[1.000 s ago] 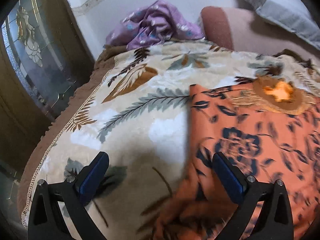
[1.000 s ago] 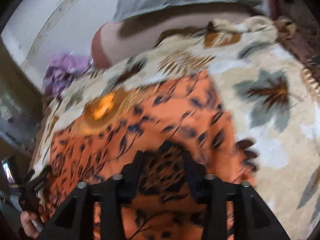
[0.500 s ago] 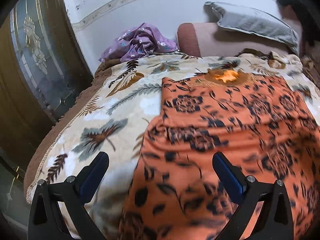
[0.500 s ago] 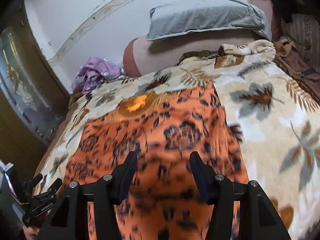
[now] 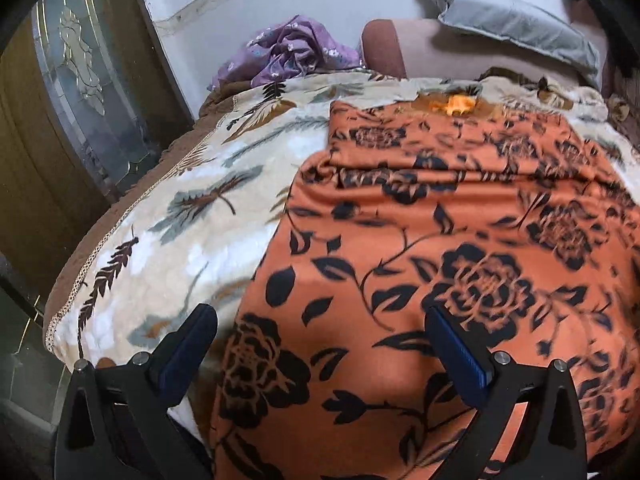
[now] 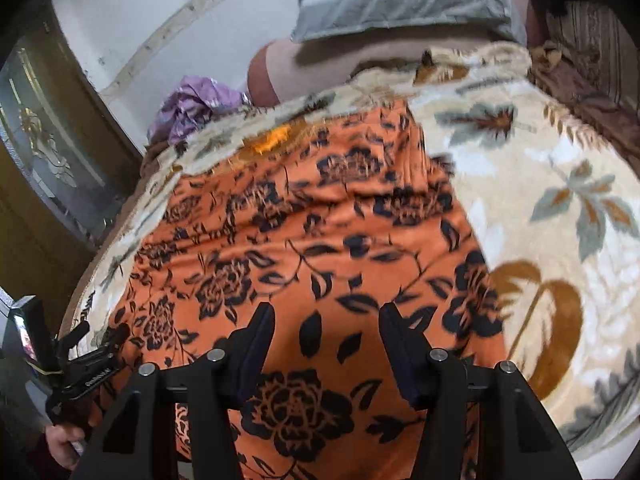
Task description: Fold small clothes
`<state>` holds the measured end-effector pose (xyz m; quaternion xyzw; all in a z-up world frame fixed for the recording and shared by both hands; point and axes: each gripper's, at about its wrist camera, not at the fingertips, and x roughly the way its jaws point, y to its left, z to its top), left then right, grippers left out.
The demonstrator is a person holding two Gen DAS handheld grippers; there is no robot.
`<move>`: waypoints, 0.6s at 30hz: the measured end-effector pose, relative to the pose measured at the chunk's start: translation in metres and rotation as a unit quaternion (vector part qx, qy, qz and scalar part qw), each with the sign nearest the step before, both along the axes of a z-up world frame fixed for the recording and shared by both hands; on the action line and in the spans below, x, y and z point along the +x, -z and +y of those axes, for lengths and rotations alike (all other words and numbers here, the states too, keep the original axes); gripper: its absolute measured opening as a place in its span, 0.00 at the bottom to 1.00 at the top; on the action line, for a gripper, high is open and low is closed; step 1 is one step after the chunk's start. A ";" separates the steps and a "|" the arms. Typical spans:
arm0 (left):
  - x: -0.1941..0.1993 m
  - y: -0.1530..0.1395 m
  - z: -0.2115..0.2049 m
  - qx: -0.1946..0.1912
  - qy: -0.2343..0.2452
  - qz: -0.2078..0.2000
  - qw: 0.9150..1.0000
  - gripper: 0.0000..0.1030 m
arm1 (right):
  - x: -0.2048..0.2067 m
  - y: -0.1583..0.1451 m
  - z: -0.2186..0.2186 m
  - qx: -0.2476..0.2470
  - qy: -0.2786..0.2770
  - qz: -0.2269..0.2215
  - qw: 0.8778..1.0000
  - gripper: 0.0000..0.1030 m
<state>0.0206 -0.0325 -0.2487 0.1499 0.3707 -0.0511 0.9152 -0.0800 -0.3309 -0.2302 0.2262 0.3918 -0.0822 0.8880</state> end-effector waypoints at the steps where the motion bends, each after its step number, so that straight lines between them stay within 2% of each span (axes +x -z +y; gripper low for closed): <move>1: 0.001 0.007 -0.001 0.013 -0.002 0.004 1.000 1.00 | 0.002 0.004 0.000 -0.001 0.000 0.012 1.000 0.56; 3: 0.002 0.013 0.002 0.002 -0.004 0.014 1.000 1.00 | 0.006 0.016 -0.001 0.010 0.007 0.040 0.999 0.56; 6: 0.003 0.016 0.007 -0.018 -0.007 0.018 1.000 1.00 | 0.007 0.023 -0.002 0.014 0.010 0.051 0.999 0.56; 10: 0.003 0.023 0.019 -0.079 -0.030 0.021 0.996 1.00 | 0.009 0.027 0.001 -0.003 0.003 0.059 0.998 0.56; 18: 0.001 0.024 0.017 -0.073 -0.023 0.015 0.997 1.00 | 0.009 0.029 0.002 -0.006 0.000 0.058 0.998 0.57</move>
